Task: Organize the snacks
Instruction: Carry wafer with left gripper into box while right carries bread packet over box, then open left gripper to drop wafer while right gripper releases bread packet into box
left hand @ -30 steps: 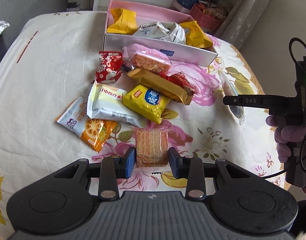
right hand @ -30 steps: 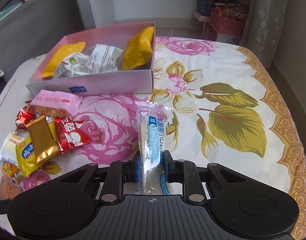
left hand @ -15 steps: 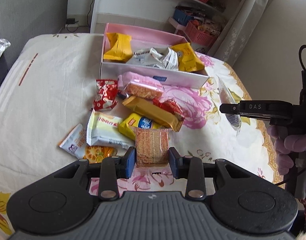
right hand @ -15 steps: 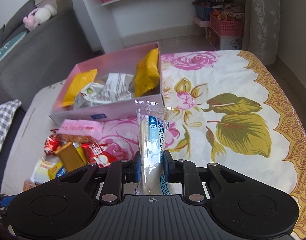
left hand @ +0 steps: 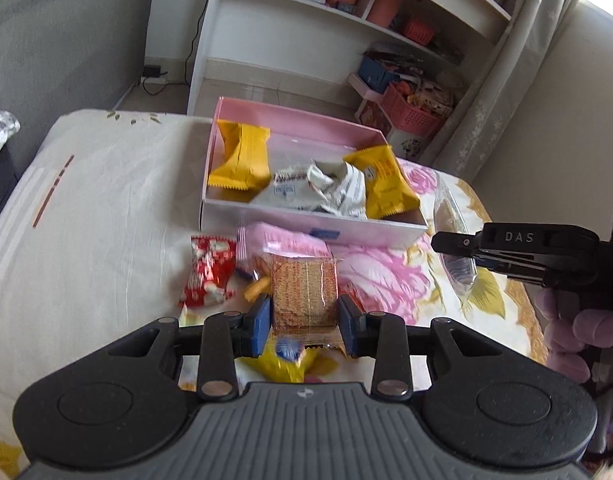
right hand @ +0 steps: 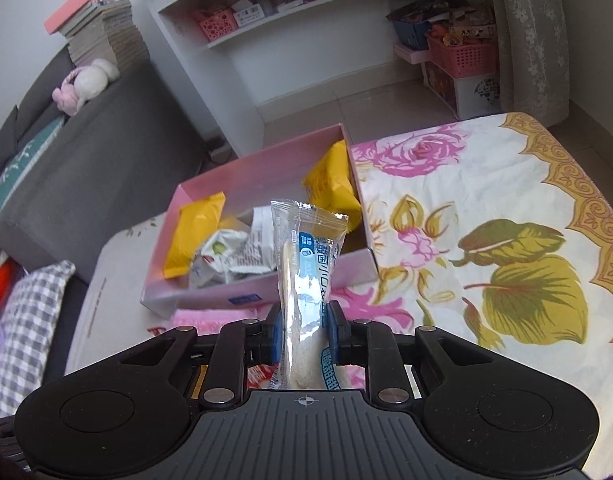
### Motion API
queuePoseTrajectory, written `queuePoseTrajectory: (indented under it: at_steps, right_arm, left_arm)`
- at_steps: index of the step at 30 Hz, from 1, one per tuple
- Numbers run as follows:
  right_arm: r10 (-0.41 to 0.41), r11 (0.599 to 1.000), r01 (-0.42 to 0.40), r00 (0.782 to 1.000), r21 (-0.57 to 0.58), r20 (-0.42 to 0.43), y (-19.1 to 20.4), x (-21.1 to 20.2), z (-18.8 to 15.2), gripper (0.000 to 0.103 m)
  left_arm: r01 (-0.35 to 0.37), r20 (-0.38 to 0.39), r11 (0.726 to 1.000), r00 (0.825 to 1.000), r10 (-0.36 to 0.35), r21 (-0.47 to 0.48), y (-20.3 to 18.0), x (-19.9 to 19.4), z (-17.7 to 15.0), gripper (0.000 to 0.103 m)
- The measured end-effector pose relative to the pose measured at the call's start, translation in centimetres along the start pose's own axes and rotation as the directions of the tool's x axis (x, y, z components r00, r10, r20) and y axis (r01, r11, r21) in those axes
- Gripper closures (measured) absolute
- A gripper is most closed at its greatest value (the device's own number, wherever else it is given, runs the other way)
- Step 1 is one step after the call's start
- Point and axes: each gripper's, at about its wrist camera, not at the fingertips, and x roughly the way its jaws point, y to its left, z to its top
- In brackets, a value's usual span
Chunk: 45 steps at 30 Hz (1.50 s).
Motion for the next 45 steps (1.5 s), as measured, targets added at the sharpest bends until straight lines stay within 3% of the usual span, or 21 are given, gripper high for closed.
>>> queuePoseTrajectory:
  at_steps: [5, 11, 17, 22, 35, 37, 39, 40, 45]
  right_arm:
    - [0.048, 0.999, -0.048, 0.999, 0.008, 0.017, 0.3, 2.6, 2.3, 0.083]
    - [0.075, 0.997, -0.075, 0.997, 0.006, 0.027, 0.0, 5.9, 4.4, 0.083]
    - [0.154, 0.988, -0.155, 0.987, 0.010, 0.056, -0.6, 8.4, 5.6, 0.083]
    - [0.211, 0.977, -0.212, 0.973, 0.006, 0.094, -1.1, 9.9, 6.3, 0.083]
    - [0.220, 0.973, -0.226, 0.969, 0.045, 0.116, -2.9, 11.6, 7.4, 0.083]
    - [0.223, 0.972, -0.230, 0.967, 0.043, 0.126, -2.9, 11.5, 7.5, 0.081]
    - [0.221, 0.972, -0.229, 0.966, 0.050, 0.135, -2.8, 11.2, 7.5, 0.077]
    - [0.228, 0.970, -0.236, 0.965, 0.051, 0.133, -2.8, 11.1, 7.6, 0.077]
    - [0.233, 0.970, -0.240, 0.963, 0.032, 0.137, -2.2, 10.2, 7.6, 0.057]
  left_arm:
    - [-0.046, 0.017, 0.998, 0.999, 0.045, 0.031, 0.0, 2.6, 2.8, 0.071]
    - [-0.053, 0.034, 0.998, 0.998, 0.052, 0.034, 0.2, 6.2, 6.3, 0.071]
    - [-0.051, 0.066, 0.996, 0.997, 0.046, 0.075, 0.0, 9.9, 8.7, 0.071]
    - [-0.049, 0.088, 0.993, 0.995, 0.040, 0.103, -0.4, 12.2, 9.8, 0.071]
    - [-0.119, 0.094, 0.981, 0.990, 0.105, 0.155, -0.7, 16.0, 11.2, 0.070]
    - [-0.126, 0.102, 0.979, 0.989, 0.110, 0.162, -0.7, 16.0, 11.2, 0.068]
    - [-0.113, 0.103, 0.980, 0.990, 0.097, 0.164, -0.7, 15.8, 11.2, 0.043]
    - [-0.116, 0.112, 0.980, 0.989, 0.098, 0.163, -0.7, 15.6, 11.1, 0.038]
    - [-0.111, 0.119, 0.976, 0.989, 0.090, 0.189, -1.1, 14.5, 10.7, 0.029]
